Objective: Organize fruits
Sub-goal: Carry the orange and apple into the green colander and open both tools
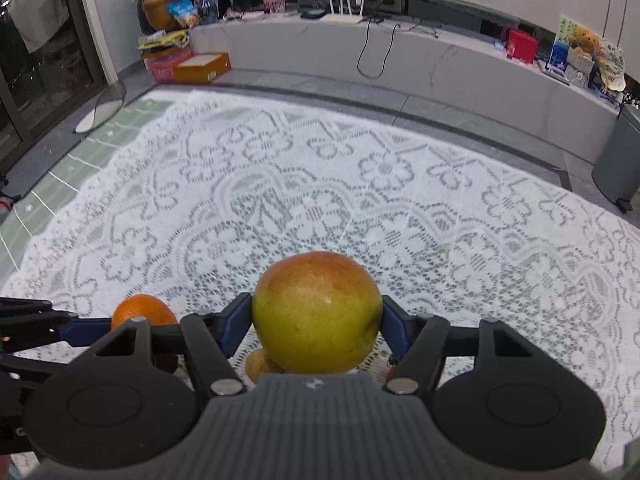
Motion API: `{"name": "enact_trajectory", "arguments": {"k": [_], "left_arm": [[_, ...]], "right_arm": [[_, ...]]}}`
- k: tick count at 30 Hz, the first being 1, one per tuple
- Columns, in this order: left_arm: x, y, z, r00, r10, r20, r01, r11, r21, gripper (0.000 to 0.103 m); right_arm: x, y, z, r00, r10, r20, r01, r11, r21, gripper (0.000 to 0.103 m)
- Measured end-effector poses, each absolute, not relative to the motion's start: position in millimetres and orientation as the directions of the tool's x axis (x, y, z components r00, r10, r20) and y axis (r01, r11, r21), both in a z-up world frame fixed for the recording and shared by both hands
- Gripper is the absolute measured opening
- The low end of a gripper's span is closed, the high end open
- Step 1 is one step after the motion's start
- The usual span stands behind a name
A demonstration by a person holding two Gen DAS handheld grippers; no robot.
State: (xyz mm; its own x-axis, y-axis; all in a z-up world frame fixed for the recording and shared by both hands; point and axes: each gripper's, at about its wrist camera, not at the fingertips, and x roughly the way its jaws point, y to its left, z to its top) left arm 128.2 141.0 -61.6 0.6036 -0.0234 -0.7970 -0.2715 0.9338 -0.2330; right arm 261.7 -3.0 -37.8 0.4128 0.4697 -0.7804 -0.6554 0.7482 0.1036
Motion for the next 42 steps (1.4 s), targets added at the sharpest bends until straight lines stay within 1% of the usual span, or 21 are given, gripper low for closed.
{"name": "enact_trajectory", "arguments": {"k": [12,19,29,36,42], "left_arm": [[112.7,110.2,-16.4,0.677,-0.066,-0.733,-0.206,0.939,-0.275,0.049],[107.9,75.4,0.7,0.696,-0.136,-0.705,-0.119,0.947,-0.300,0.049],[120.5,10.9,7.4,0.670,-0.279,-0.688,0.068,0.946,-0.317,0.049],[131.3,-45.2,7.2,0.631,-0.355,-0.690,0.232,0.935,-0.269,0.049],[138.5,-83.4,-1.4,0.581,-0.377,-0.721,0.324,0.920,-0.220,0.049]], "right_arm": [[219.9,-86.3,18.3,0.473,0.514,-0.715,-0.585,0.791,0.181,0.065],[194.7,-145.0,35.5,0.523,0.485,-0.700,-0.549,0.821,0.159,0.065],[176.9,-225.7,24.0,0.566,0.366,-0.739,-0.443,0.891,0.102,0.065],[176.9,-260.9,12.8,0.576,0.290,-0.764,-0.406,0.913,0.041,0.065],[180.5,-273.7,-0.4,0.584,0.241,-0.775,-0.404,0.915,-0.020,0.065]]}}
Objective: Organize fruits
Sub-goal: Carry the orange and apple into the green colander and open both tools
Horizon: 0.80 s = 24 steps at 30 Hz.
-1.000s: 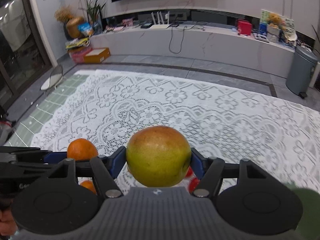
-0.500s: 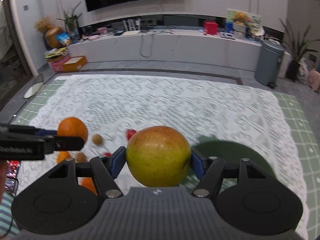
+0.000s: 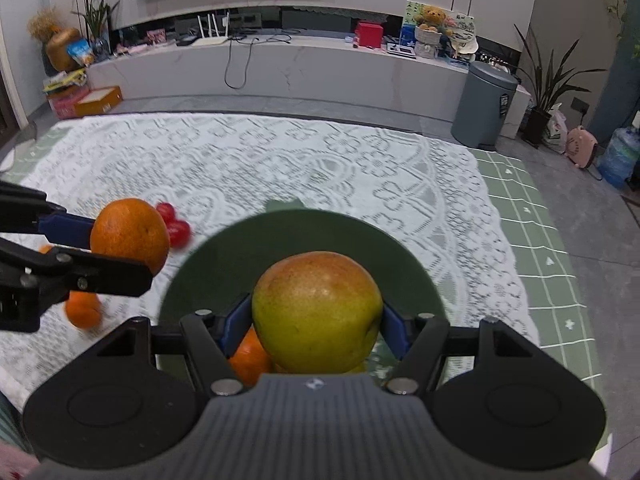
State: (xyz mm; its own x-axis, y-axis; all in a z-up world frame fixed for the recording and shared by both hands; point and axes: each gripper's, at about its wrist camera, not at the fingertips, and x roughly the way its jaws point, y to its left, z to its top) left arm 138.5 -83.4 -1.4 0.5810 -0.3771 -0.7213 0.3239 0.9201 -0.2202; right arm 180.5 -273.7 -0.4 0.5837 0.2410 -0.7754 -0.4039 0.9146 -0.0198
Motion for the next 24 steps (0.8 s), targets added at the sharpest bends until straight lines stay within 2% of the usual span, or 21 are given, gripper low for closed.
{"name": "enact_trajectory", "arguments": {"k": [24], "left_arm": [[172.6,-127.8,-42.4,0.466,-0.297,-0.834,0.402,0.910,-0.099,0.049]], "right_arm": [[209.0,-271.9,-26.3,0.617,0.171,-0.768,-0.420,0.897,-0.137,0.065]]}}
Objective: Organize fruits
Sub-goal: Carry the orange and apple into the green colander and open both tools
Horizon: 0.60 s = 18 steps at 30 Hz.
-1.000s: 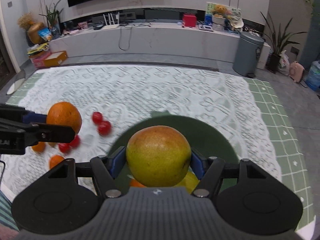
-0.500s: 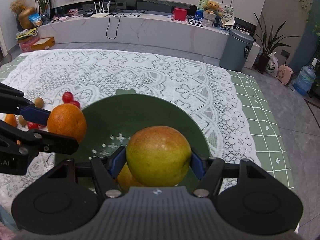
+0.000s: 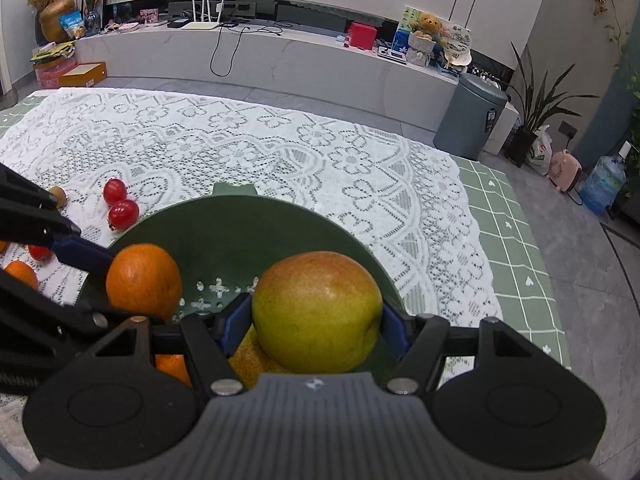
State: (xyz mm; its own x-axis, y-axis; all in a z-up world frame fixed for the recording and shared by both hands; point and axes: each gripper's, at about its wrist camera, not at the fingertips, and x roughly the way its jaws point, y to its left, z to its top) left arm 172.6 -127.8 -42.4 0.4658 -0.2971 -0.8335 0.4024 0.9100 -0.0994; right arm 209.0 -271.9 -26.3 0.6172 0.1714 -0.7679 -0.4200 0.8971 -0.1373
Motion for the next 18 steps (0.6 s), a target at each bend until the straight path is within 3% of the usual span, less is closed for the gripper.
{"name": "enact_trajectory", "arguments": {"k": [18], "left_arm": [[184.9,-130.7,-50.3,0.440,-0.327,-0.836,0.438,0.891,-0.119,0.052]], "right_arm": [[246.8,-259.7,-38.6,0.509,0.215,-0.834,-0.478,0.876,-0.066,0.064]]}}
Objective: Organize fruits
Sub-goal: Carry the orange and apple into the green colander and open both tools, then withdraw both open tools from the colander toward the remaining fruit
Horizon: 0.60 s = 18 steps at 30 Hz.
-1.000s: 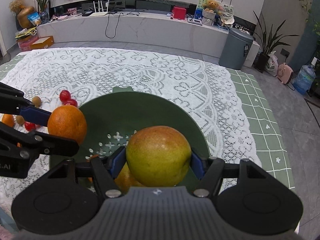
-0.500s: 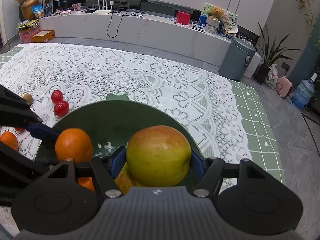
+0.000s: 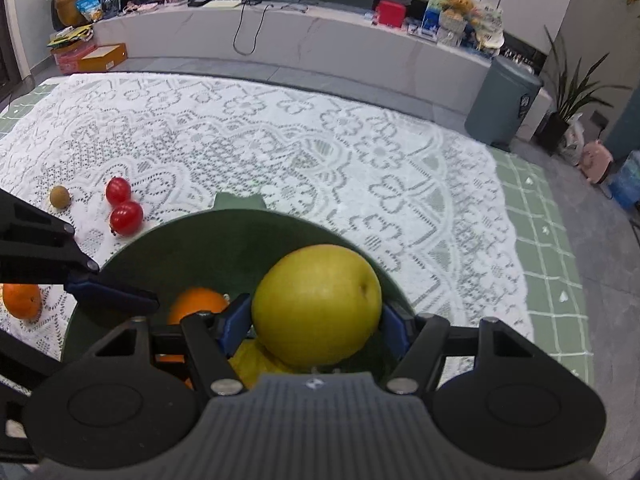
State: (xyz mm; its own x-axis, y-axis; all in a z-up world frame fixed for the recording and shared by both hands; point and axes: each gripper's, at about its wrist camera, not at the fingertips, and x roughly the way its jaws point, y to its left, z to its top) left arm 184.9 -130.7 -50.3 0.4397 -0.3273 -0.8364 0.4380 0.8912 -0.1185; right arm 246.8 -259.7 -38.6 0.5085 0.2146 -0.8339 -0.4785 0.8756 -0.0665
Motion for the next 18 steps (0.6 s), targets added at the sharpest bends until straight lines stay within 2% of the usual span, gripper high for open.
{"name": "enact_trajectory", "arguments": {"k": [3,7,14,18], "left_arm": [[182.7,-127.1,-46.9,0.437,-0.340,-0.833,0.446,0.886,-0.128,0.054],[174.8,-126.1,-41.6,0.460,-0.339,-0.820,0.457,0.883,-0.109,0.067],[173.7,-123.7,-38.3,0.464,-0.349,-0.814,0.457,0.882,-0.118,0.070],[168.2,-120.3,-32.7,0.479,-0.355,-0.803,0.454,0.883,-0.119,0.072]], "right_arm": [[249.5,-261.4,-48.0,0.464,0.230,-0.855,-0.459,0.888,-0.010,0.064],[247.6,-262.8,-48.9,0.466,0.227,-0.855,-0.451,0.893,-0.009,0.062],[246.7,-264.3,-35.9,0.493,0.215,-0.843,-0.440,0.898,-0.029,0.059],[241.7,-262.5,-27.9,0.504,0.212,-0.837,-0.438,0.898,-0.036,0.065]]}}
